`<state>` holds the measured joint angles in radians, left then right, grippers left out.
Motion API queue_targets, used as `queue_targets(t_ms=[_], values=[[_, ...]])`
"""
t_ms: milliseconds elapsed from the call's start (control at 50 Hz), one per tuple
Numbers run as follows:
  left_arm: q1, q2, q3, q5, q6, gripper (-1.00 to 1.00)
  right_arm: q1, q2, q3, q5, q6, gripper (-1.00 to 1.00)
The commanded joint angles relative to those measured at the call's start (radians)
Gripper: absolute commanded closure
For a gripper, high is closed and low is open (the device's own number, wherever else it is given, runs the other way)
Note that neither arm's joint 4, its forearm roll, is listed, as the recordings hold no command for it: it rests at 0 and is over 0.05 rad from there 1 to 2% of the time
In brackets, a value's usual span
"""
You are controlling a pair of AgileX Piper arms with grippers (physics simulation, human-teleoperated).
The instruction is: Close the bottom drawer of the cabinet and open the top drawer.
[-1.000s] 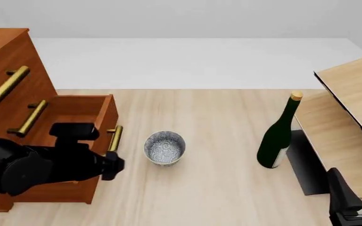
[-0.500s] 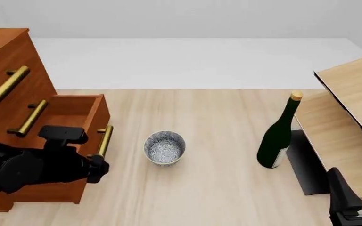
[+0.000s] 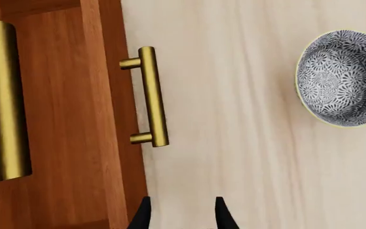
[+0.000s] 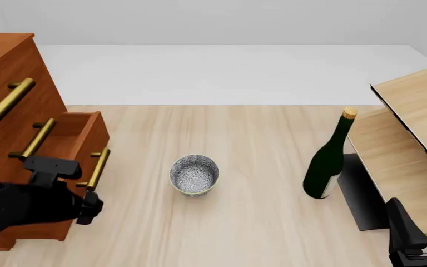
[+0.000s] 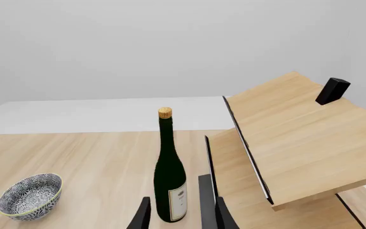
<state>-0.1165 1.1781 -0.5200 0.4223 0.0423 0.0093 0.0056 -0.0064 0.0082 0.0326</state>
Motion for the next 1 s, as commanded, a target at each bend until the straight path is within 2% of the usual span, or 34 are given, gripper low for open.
queue_targets(t_ms=[20, 100, 160, 500, 1000], values=[[0.11, -0.004, 0.052, -0.028, 0.109, -1.0, 0.0, 0.002, 0.0, 0.0, 0.003, -1.0], [0.133, -0.009, 0.062, -0.036, 0.133, -1.0, -0.001, 0.003, -0.001, 0.0, 0.004, -1.0], [0.178, -0.042, 0.089, -0.055, 0.219, -1.0, -0.001, 0.003, 0.0, -0.001, 0.005, -1.0], [0.255, -0.016, 0.148, -0.138, 0.297, -1.0, -0.003, 0.01, 0.0, -0.007, 0.01, -1.0], [0.438, -0.04, 0.216, -0.218, 0.442, -1.0, 0.0, 0.017, -0.001, -0.011, 0.011, -1.0]])
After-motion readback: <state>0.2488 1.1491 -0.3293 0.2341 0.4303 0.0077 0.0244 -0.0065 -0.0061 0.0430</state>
